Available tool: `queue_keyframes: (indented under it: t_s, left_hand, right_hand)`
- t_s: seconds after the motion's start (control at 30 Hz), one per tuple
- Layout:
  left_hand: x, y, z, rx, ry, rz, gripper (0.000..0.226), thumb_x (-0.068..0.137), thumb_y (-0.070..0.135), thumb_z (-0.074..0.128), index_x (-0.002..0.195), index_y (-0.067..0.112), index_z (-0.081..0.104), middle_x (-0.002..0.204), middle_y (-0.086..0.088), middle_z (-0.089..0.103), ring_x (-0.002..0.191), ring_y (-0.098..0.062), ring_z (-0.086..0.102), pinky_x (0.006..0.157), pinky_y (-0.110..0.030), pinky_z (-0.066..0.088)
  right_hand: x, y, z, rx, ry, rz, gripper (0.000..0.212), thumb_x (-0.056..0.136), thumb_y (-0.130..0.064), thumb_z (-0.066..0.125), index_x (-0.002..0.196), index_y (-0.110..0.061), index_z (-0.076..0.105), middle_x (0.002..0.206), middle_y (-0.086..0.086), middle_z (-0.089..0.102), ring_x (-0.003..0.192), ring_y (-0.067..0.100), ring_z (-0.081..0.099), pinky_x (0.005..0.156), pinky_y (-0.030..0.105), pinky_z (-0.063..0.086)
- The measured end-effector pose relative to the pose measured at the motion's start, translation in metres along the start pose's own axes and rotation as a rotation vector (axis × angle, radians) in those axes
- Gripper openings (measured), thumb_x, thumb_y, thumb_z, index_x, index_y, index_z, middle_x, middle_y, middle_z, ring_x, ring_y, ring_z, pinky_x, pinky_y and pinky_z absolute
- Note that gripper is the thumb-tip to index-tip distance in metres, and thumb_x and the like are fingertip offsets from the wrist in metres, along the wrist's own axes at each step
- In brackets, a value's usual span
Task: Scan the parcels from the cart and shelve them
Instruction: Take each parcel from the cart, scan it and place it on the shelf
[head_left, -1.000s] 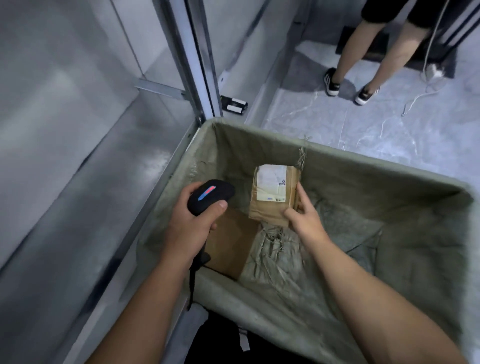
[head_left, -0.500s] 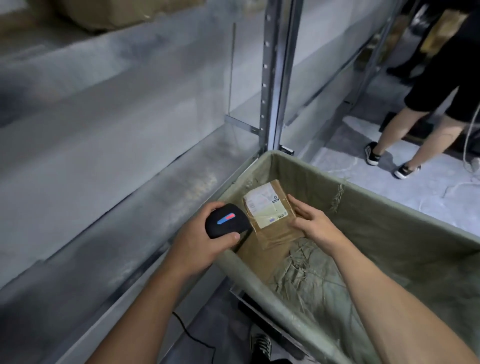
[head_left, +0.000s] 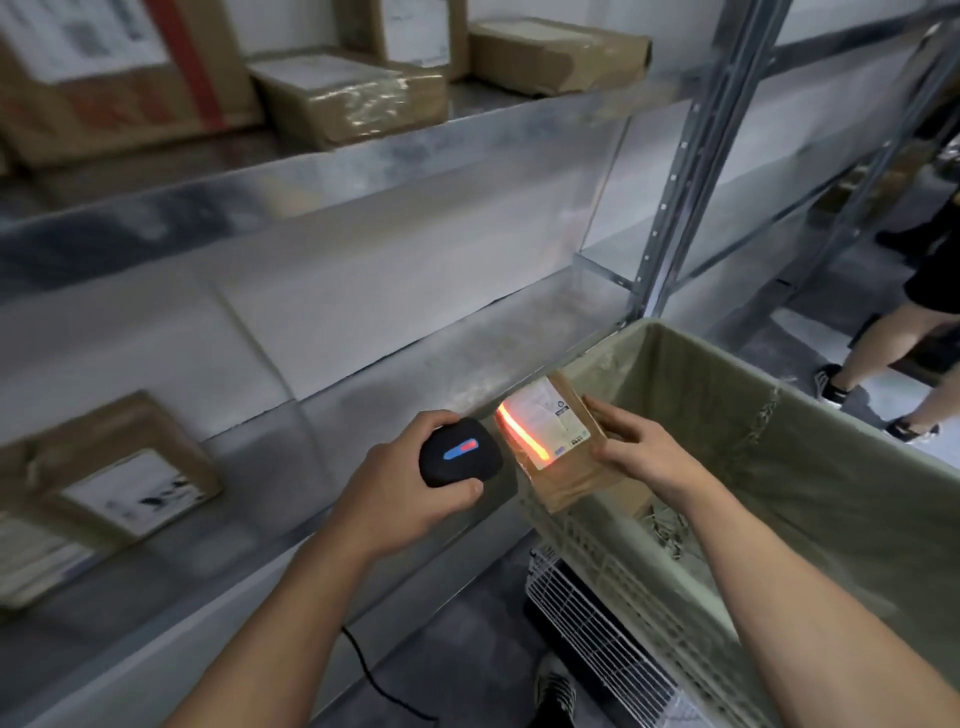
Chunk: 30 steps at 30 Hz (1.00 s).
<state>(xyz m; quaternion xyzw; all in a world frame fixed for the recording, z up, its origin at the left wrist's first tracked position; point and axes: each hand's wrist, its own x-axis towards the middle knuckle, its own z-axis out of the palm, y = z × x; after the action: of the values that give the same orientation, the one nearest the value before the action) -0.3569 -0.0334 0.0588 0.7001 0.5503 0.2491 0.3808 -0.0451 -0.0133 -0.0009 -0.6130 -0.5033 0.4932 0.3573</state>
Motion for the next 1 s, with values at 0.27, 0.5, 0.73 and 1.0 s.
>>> queue_keyframes:
  t_s: [0.27,0.5,0.73,1.0]
  left_hand:
    - [-0.052,-0.035,-0.041,-0.096,0.144,-0.047,0.067,0.060,0.052,0.078,0.123,0.045,0.056,0.109,0.021,0.070,0.095,0.006,0.065,0.080,-0.012,0.050]
    - [-0.083,-0.063,-0.068,-0.365,0.401,-0.171,0.057,0.071,0.033,0.088,0.121,0.041,0.060,0.104,0.021,0.070,0.092,-0.010,0.070,0.070,-0.027,0.057]
    - [-0.107,-0.082,-0.089,-0.544,0.687,-0.283,0.044,0.086,0.011,0.080,0.113,0.041,0.062,0.110,0.007,0.069,0.083,-0.011,0.070,0.062,-0.023,0.056]
    - [-0.119,-0.093,-0.108,-0.638,0.879,-0.367,0.043,0.087,0.015,0.080,0.121,0.033,0.062,0.112,-0.006,0.069,0.078,-0.021,0.069,0.067,-0.033,0.060]
  right_hand:
    - [0.003,-0.021,0.068,0.003,-0.096,-0.058,0.073,0.088,-0.016,0.069,0.141,-0.056,0.040,0.134,-0.004,0.057,0.123,0.015,0.055,0.091,0.029,0.051]
    - [0.021,-0.035,0.143,0.029,-0.174,-0.072,0.084,0.091,-0.026,0.072,0.154,-0.049,0.021,0.128,-0.005,0.055,0.112,0.015,0.059,0.091,0.036,0.053]
    - [0.048,-0.059,0.213,-0.002,-0.352,-0.169,0.088,0.092,-0.034,0.068,0.158,-0.040,0.011,0.135,-0.005,0.048,0.122,0.015,0.053,0.088,0.025,0.050]
    - [0.084,-0.083,0.267,0.092,-0.462,-0.220,0.088,0.087,-0.029,0.073,0.158,-0.038,0.021,0.135,-0.002,0.050,0.122,0.021,0.056,0.078,0.025,0.058]
